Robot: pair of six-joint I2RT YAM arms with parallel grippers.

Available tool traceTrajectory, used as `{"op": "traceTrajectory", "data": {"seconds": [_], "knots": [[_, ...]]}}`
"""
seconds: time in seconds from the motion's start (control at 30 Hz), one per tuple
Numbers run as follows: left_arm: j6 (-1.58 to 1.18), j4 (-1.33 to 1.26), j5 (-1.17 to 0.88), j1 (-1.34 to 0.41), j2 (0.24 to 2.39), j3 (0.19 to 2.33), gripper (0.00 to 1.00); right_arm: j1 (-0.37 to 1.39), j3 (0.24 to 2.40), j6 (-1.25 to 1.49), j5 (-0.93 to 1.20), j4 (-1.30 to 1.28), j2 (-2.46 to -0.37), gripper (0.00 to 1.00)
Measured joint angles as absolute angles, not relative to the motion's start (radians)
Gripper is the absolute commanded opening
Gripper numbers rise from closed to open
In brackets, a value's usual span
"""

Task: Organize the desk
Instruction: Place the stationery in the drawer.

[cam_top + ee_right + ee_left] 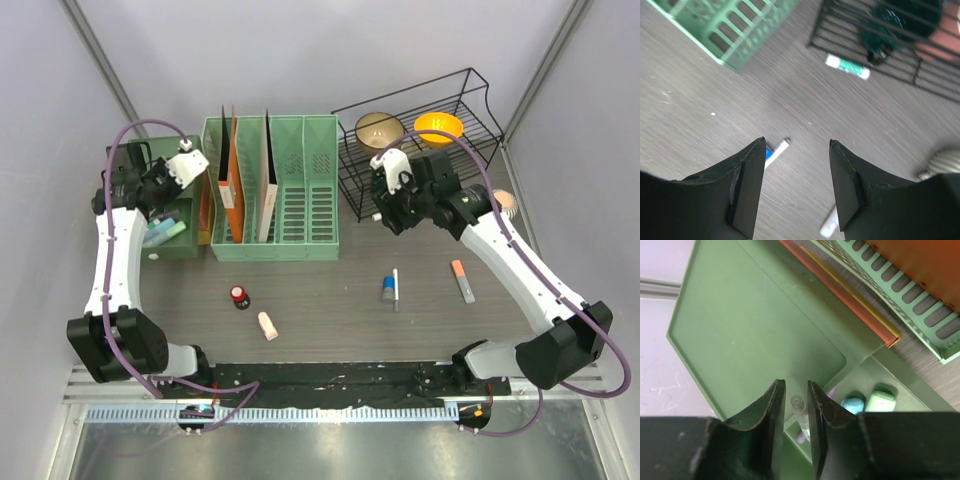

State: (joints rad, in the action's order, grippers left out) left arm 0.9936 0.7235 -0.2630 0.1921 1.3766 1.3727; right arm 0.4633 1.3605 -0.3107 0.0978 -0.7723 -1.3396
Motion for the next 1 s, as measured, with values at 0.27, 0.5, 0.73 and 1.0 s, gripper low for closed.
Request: {"op": "traceTrajectory", "data": {"seconds": [0.27,0.5,0.73,1.0], "knots": [[0.995,0.647,-0.284,0.192,1.375,1.346,0.64,0.313,1.335,-0.336,0.045,-0.837,-1.332,0.58],[0.976,0.632,-0.318,0.192,1.349,1.336,0.79,0.189,1.251,-0.373,0.016,-0.907,-1.31,0.57],[0.949,0.692,-0.342,0.192,1.287,1.327,0.84,0.166,1.213,-0.391,0.031,-0.929,-1.296,0.57],[0.922,0.735,-0.341,0.192,1.283,1.334,0.93,0.159,1.207,-0.393,0.061,-0.927,-1.296,0.57]]}}
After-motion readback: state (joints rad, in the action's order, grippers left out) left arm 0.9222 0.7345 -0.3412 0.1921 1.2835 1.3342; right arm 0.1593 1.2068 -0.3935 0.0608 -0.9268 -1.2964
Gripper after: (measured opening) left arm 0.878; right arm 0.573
